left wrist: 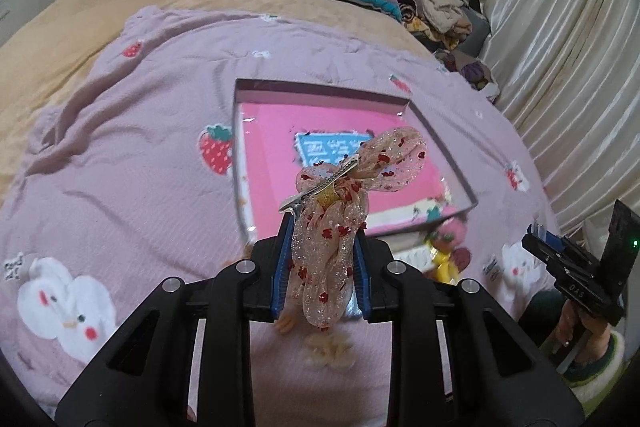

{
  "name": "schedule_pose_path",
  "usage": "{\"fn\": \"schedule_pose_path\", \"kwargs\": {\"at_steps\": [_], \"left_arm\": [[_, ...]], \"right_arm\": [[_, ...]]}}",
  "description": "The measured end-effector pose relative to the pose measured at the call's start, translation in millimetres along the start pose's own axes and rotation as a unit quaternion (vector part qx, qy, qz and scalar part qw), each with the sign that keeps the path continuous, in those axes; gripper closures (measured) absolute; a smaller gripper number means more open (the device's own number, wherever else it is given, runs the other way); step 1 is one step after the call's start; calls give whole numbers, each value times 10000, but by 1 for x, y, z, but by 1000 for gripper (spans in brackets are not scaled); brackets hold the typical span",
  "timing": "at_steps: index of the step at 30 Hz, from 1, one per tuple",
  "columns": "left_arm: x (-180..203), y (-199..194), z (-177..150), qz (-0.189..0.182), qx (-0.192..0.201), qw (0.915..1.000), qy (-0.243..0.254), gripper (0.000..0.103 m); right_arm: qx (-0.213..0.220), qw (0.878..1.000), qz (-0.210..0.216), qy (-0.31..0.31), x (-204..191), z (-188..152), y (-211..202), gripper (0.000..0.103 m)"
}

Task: Organize jewelry
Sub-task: 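Carry the bow clip over the box with the left tool while the right carries the earring bag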

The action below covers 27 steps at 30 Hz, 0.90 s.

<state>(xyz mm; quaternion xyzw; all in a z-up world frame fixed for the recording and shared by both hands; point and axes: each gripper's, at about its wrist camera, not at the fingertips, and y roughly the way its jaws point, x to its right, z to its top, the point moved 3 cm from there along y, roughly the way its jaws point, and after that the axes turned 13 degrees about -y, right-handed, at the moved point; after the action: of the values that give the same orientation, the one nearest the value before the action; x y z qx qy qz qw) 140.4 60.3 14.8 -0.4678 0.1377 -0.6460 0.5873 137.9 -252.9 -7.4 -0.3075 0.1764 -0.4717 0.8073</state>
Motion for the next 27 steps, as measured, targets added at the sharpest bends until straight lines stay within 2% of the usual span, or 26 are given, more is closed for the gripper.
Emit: {"fn": "schedule_pose_path", "kwargs": {"at_steps": [7,13,20,27], "left_arm": [[5,17,18,-361,-121,9989,-288,84],[3,34,30,-468,-205,9976,-470,84],[-1,58,39,-235,-98,9985,-491,84],[-8,82,42,163,191,9991,-351,83]], "right_arm": [[282,9995,-112,22,15,37,4,61],[312,9994,-134,35,19,59,23,61],[147,9998,-85,33,22,77,56,61],[-85,9999,-36,90,24,88,95,61]]}}
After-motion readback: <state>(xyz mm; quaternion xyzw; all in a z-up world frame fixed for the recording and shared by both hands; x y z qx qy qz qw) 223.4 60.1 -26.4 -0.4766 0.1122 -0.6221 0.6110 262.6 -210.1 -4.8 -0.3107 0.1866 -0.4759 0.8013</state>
